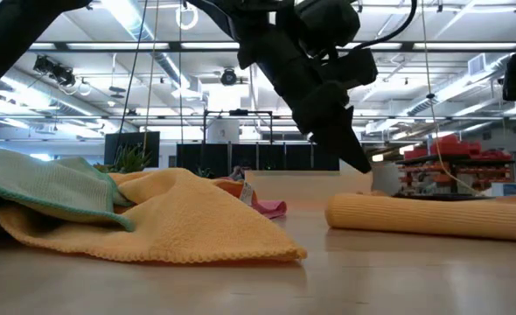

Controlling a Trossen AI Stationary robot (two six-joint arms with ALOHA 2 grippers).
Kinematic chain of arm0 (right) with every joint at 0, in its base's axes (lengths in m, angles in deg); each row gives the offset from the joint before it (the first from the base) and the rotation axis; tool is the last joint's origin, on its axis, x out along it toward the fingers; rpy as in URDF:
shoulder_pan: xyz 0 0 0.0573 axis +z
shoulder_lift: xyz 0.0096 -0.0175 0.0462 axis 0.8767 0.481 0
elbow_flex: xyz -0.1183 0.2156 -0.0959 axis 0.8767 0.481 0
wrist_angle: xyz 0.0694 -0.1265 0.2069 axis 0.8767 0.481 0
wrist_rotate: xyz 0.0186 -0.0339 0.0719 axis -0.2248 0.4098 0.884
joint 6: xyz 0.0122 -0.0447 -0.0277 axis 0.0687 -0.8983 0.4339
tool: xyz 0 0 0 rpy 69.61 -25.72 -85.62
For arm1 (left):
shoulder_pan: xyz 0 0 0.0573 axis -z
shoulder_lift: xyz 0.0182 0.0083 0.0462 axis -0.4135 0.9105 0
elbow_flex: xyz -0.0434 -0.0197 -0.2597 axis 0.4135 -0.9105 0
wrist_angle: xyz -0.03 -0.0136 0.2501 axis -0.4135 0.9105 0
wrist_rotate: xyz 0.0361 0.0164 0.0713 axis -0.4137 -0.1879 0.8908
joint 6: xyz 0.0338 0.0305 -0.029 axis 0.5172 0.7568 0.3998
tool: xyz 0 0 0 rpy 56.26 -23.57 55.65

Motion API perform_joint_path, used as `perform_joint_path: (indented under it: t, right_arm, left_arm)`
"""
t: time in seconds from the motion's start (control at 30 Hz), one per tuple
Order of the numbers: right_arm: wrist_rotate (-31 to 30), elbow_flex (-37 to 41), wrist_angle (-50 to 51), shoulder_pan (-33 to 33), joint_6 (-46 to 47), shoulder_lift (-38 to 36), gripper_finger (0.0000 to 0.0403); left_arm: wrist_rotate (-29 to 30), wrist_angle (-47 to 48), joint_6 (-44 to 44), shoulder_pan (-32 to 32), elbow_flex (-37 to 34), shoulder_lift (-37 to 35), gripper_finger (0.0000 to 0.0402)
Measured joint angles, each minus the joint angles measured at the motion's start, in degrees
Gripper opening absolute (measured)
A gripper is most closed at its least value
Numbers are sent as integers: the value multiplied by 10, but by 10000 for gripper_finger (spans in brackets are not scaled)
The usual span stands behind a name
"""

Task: Fold microfiber towels
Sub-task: Fold the left orange microfiber cloth

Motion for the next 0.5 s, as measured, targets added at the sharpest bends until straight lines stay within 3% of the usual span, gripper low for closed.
perform_joint_path:
  t: [0.23,0.33,0.43,0.5]
  right_arm:
    - [-43,-23,64,0,3,-28,154]
    - [-57,-31,94,0,5,-51,174]
    - [-58,-32,77,5,4,-66,174]
    - [-68,-32,34,19,-12,-64,147]
  left_arm:
    - [-7,53,-6,0,27,-1,130]
    - [-46,53,-7,4,24,-1,131]
    - [-89,42,-6,11,11,-1,119]
    - [-92,14,-6,17,-2,-1,105]
